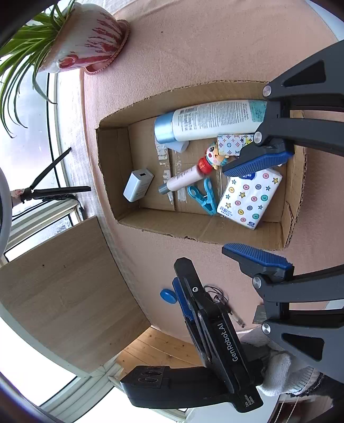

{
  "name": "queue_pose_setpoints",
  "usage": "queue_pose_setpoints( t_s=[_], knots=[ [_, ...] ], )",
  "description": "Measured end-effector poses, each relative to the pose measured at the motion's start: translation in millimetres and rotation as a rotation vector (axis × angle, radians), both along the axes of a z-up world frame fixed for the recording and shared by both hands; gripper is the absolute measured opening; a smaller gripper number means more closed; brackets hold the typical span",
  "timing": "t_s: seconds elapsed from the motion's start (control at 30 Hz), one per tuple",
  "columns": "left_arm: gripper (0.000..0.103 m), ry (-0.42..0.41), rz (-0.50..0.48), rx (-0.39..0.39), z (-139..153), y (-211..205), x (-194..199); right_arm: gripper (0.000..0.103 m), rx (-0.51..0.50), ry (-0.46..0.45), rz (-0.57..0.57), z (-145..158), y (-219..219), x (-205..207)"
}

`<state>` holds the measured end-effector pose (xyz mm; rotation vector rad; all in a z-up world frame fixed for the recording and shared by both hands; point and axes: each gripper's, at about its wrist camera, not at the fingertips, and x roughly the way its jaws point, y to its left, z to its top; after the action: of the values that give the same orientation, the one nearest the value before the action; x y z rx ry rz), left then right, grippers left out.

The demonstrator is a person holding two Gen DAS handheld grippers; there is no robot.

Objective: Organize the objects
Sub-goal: 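Carry the lotion bottle and lighter into the box and open both tools, then move both tools back toward the black pen and dark cable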

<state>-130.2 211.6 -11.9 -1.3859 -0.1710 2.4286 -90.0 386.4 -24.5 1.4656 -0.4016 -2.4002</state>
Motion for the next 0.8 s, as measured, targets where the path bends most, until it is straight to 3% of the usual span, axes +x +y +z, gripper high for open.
queue_pose_setpoints(
  t_s=[0.33, 0.53, 0.7, 0.8],
  knots=[
    [0.055, -0.077, 0.118, -0.102, -30, -107, 27, 0.049, 0.000, 0.008, 0.066, -3, -58, 1],
    [0.055, -0.125, 0.094, -0.203, -55, -143, 37, 0.049, 0.040, 0.025, 0.096, -12, -95, 1],
    [0.055, -0.150, 0.069, -0.222, -71, -157, 40, 0.049, 0.065, 0.058, 0.101, -17, -123, 0],
    [0.053, -0.159, 0.054, -0.222, -77, -162, 40, 0.049, 0.035, 0.032, 0.099, -25, -135, -7]
  ],
)
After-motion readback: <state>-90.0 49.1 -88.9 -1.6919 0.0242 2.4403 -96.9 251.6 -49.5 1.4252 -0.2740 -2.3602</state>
